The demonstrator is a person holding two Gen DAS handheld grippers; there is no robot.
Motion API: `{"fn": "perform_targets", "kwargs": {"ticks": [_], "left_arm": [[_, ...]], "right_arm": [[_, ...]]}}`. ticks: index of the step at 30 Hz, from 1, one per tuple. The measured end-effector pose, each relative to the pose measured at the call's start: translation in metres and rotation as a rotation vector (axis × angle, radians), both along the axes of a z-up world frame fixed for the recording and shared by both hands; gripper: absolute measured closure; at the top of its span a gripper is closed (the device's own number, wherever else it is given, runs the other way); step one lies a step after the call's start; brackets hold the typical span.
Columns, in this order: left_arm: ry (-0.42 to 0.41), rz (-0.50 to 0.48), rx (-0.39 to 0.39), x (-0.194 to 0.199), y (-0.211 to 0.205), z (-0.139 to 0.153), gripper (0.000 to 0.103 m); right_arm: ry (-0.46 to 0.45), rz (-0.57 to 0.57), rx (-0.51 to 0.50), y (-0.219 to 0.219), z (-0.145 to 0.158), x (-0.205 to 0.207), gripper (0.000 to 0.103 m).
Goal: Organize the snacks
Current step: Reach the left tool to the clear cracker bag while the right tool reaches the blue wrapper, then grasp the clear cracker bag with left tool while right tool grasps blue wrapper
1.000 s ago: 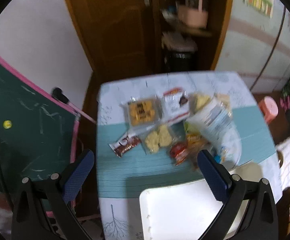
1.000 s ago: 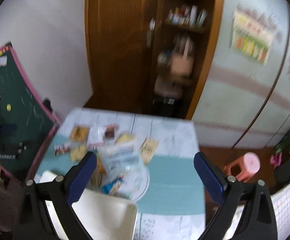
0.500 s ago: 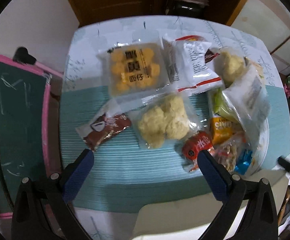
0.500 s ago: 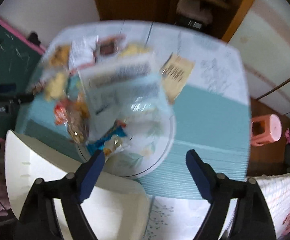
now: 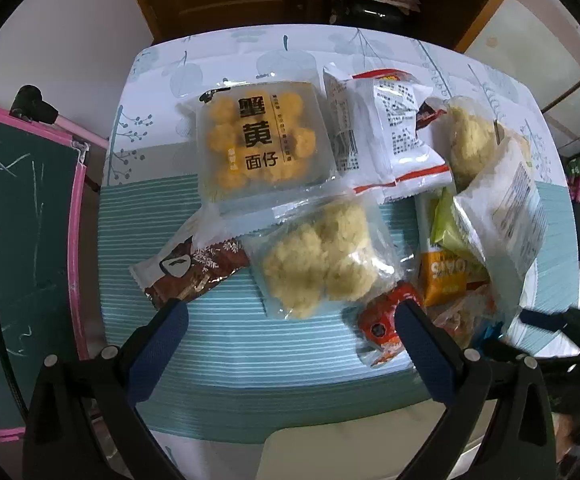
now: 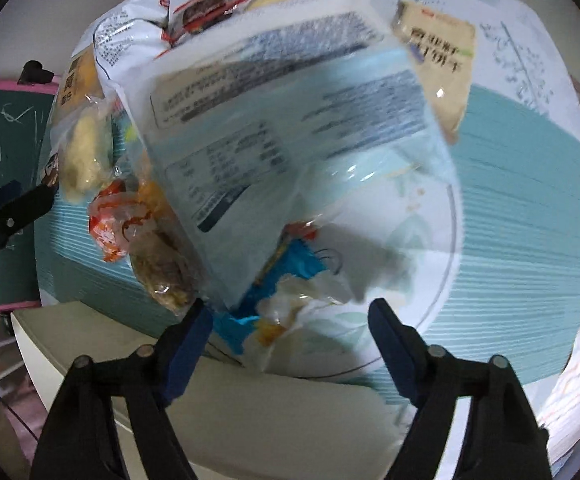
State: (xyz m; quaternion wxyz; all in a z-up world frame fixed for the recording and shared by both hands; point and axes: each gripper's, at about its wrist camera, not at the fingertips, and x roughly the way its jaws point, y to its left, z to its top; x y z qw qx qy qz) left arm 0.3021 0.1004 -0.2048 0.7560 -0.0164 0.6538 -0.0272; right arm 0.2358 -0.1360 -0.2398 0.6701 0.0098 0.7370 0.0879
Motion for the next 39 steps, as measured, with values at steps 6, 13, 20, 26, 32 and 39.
{"fn": "perform_targets", "kwargs": {"ticks": [6,13,20,26,32,39], "left_arm": [[-0.011,0.041,-0.017,0.009,-0.002,-0.002,0.0],[0.042,0.101,-0.042,0.024,-0.008,-0.02,0.0],[0.098,0.16,-0.036,0.035,-0.008,-0.042,0.0],[0.137,0.203,-0.035,0.04,-0.014,-0.059,0.0],[0.114,0.179,-0.019,0.037,-0.026,-0.055,0.035],[0.031,0.141,0.028,0.024,-0.039,-0.033,0.043]], "right_arm": [[-0.024,0.017,-0.044,0.014,-0.007,-0.017,0.047],[-0.082,0.028,-0.045,0.01,-0.003,-0.035,0.073],[-0.147,-0.05,-0.027,-0.033,0.01,-0.045,0.076],[-0.203,-0.085,0.005,-0.057,0.03,-0.062,0.076],[-0.224,-0.101,0.042,-0.073,0.056,-0.064,0.076],[-0.281,-0.116,0.07,-0.08,0.069,-0.056,0.076]]}}
